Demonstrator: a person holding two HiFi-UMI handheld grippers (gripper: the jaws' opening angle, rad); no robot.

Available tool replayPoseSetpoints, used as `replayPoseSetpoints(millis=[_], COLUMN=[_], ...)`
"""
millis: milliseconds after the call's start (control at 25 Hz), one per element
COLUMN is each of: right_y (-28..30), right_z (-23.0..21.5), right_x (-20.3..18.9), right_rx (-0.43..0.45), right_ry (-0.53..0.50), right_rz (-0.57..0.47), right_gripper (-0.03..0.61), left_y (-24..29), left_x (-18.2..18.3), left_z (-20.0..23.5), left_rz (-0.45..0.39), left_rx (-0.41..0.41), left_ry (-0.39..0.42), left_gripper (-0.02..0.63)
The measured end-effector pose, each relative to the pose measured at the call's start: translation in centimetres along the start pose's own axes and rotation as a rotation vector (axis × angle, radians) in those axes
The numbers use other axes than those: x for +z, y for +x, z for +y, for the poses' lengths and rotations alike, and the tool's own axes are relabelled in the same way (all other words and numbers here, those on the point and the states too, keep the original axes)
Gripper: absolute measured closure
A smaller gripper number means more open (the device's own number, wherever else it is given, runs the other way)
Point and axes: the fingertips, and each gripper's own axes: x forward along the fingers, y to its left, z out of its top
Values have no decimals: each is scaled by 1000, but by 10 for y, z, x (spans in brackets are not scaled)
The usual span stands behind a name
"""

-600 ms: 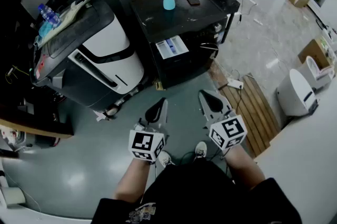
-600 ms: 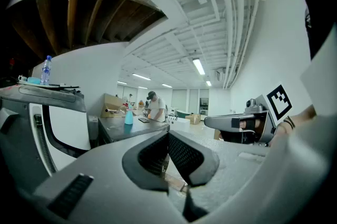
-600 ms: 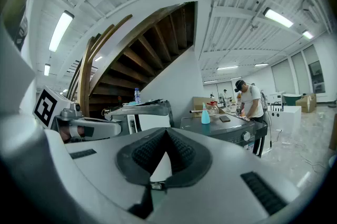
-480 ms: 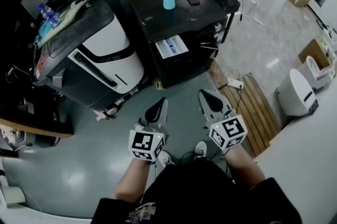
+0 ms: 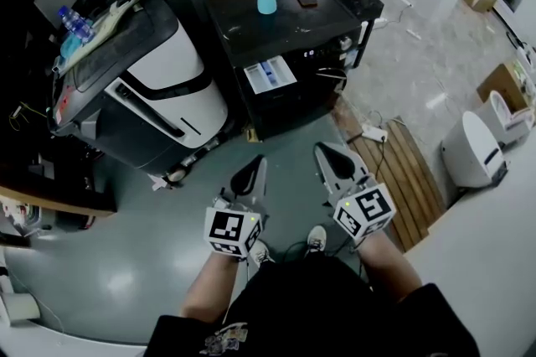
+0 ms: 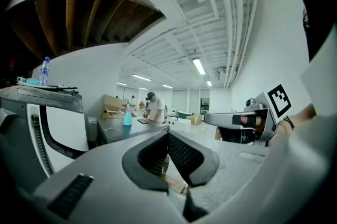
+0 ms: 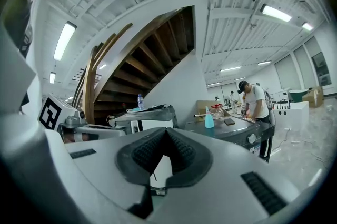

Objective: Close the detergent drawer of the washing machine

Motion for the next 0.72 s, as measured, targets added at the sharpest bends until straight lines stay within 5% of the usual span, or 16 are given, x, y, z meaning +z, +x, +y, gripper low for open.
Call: replayPoseSetpoints(millis=[720], right_y=[-30], right_z=[-75], right_x=[17], right_rx=[48], right_ry=[12], right_rz=[-56], right_gripper=[578], left_y=[58], left_x=[3], left_z=[-52], left_rz=[4], left_rx=[63], left_ry=[11], left_gripper=[609])
